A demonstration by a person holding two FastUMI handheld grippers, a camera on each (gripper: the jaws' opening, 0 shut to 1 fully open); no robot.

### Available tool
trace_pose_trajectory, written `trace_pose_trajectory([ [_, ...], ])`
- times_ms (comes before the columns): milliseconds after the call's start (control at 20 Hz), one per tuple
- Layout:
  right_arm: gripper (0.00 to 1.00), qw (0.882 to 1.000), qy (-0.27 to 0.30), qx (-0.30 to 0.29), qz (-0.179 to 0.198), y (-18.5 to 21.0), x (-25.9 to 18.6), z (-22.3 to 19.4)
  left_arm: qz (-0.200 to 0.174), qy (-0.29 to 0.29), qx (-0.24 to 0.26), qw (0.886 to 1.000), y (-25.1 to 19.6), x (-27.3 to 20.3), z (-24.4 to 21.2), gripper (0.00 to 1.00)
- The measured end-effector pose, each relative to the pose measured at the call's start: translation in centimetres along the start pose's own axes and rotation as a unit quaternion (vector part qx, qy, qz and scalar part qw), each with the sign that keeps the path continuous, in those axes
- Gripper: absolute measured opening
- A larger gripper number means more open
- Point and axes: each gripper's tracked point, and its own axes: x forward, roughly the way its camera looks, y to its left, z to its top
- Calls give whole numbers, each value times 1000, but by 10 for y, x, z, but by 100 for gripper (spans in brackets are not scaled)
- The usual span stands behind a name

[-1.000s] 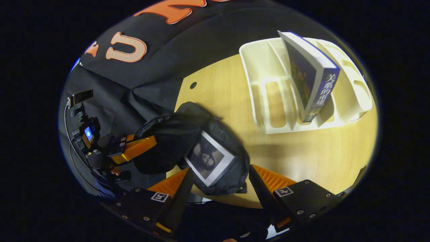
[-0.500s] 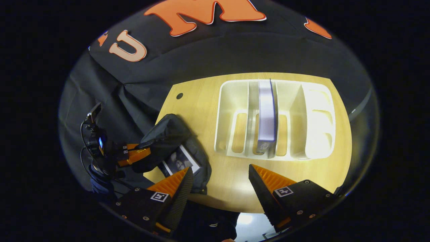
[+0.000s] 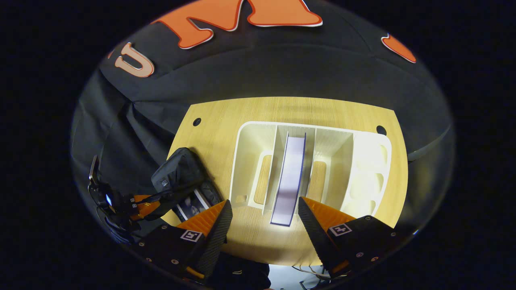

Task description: Open the schoolbag, grab two books from the bookshelf and put them into the schoolbag.

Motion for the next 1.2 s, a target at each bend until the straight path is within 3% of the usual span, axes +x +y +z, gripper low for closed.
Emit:
trace_pose_trajectory([
  [300,93,999,31,1,-21,-19,40,9,15,1,-22,1000,-3,0,-3,4],
  [450,76,998,45,-4,-33,-27,54,8,20,-2,-33,999,-6,0,-4,4],
  [500,60,998,47,-4,-36,-27,58,8,22,-4,-39,999,-6,0,-5,4],
  [550,53,998,53,-2,-37,-27,61,8,24,-5,-43,999,-6,1,-7,4],
  [600,59,998,54,2,-36,-25,61,8,27,-5,-47,999,-5,1,-10,4],
  [650,47,998,55,5,-38,-26,63,10,28,-7,-48,998,-6,2,-10,4],
  [700,54,997,55,12,-46,-28,62,10,30,-9,-46,998,-5,1,-10,4],
  [850,39,995,41,33,-89,-48,54,12,27,-13,-36,999,-4,-1,-10,4],
  [900,36,995,41,41,-87,-47,49,10,23,-13,-30,999,-5,-1,-10,4],
  [950,41,994,38,52,-83,-45,45,8,19,-12,-26,999,-4,0,-10,4],
  [1100,24,993,19,64,-97,-42,24,1,0,-10,1,1000,-4,1,-9,4],
  [1150,33,992,14,66,-103,-39,19,-1,-4,-9,10,1000,-2,1,-11,4],
  [1200,33,992,11,69,-105,-35,14,-4,-9,-9,17,1000,-1,-1,-11,4],
])
